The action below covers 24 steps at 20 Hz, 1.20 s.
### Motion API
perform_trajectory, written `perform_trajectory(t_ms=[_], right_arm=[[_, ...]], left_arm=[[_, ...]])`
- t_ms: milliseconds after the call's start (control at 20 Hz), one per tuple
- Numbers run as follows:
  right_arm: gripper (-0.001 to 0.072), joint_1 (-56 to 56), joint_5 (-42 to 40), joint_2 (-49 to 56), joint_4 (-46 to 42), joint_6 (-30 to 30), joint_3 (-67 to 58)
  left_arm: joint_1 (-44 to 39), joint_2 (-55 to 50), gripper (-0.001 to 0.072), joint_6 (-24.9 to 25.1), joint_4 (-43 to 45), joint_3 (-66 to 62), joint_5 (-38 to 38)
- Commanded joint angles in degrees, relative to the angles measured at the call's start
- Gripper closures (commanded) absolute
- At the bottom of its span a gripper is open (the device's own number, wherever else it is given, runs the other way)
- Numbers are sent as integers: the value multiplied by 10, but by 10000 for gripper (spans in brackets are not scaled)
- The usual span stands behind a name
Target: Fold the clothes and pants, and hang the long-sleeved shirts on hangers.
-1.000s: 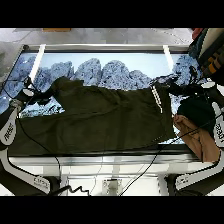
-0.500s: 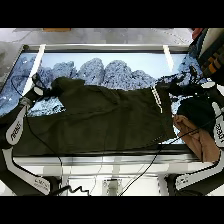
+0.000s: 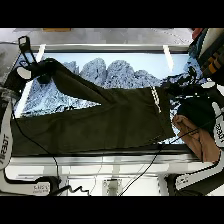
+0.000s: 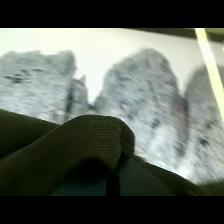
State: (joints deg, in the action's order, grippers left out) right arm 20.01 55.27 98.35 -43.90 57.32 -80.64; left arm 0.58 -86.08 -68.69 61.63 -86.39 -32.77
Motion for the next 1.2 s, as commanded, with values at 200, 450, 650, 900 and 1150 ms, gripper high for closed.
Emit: perform_trajectory(t_ms=[200,450,650,900,1150], right_arm=[[680,-1,43,0,1,1,-1],[680,-1,52,0,1,6,-1],[680,-1,52,0,-1,6,-1],[680,-1,52,0,-1,6,-1],[680,-1,51,0,-1,6,-1]], left_arm=[[-214,-13,691,42,-1,-6,-387],[-366,-97,164,42,2,-6,-407],[-391,-82,8,8,200,-21,-403],[-280,-24,15,-37,290,-31,-309],[-164,-60,18,14,97,-31,-273]])
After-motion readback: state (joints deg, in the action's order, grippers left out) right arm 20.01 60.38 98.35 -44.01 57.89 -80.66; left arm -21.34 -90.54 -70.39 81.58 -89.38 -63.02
